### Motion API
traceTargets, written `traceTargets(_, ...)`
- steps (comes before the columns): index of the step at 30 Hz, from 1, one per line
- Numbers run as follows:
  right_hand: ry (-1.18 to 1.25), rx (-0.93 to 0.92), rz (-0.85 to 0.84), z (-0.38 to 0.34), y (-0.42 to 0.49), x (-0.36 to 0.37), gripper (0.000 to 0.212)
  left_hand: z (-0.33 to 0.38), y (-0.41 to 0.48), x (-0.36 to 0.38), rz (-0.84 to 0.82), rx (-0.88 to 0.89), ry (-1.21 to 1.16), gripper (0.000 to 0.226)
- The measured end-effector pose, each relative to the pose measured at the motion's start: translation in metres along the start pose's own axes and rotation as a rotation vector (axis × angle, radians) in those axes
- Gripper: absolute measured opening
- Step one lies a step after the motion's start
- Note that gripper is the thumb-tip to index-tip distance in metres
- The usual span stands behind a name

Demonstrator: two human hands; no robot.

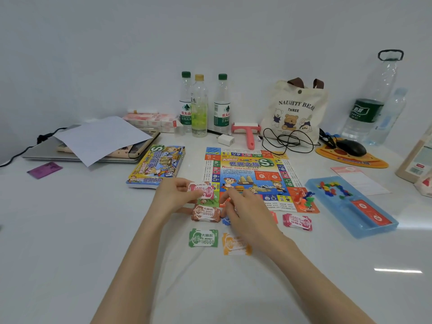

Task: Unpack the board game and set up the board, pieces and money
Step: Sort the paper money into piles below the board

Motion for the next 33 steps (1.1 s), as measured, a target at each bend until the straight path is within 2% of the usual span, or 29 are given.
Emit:
traceTargets(18,0.023,-0.015,0.006,-0.005,-0.001,-0.003,0.018,0.000,-0.001,-0.001,0.001,0.000,0.019,0.017)
traceTargets(21,0.031,-0.018,0.039,-0.006,-0.002,-0.009,0.018,-0.001,-0.002,-0.001,0.048,0.037,0.059,0.014)
traceTargets(24,0.192,0.032,0.195,-0.004,-0.003,-0.020,0.011,0.003,-0.004,-0.003,0.074,0.119,0.055,0.012)
traceTargets(27,0.464,0.110,0.361,-0.004,-0.003,-0.031,0.004,0.009,-0.011,0.005,-0.030,0.138,-0.027,0.019)
traceTargets(33,0.684,0.242,0.461,0.000,-0.003,-0.038,0.012,0.015,-0.023,0.028,-0.184,0.128,-0.104,0.025)
Point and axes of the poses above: each hand's wrist, its own y-axis towards the middle knuckle, its own x-axis out of the palm, z = x × y, the point moved 1 cm from there along y, towards the middle knuckle, and after that the axes turned 15 degrees about -x, right-handed, at the moved point
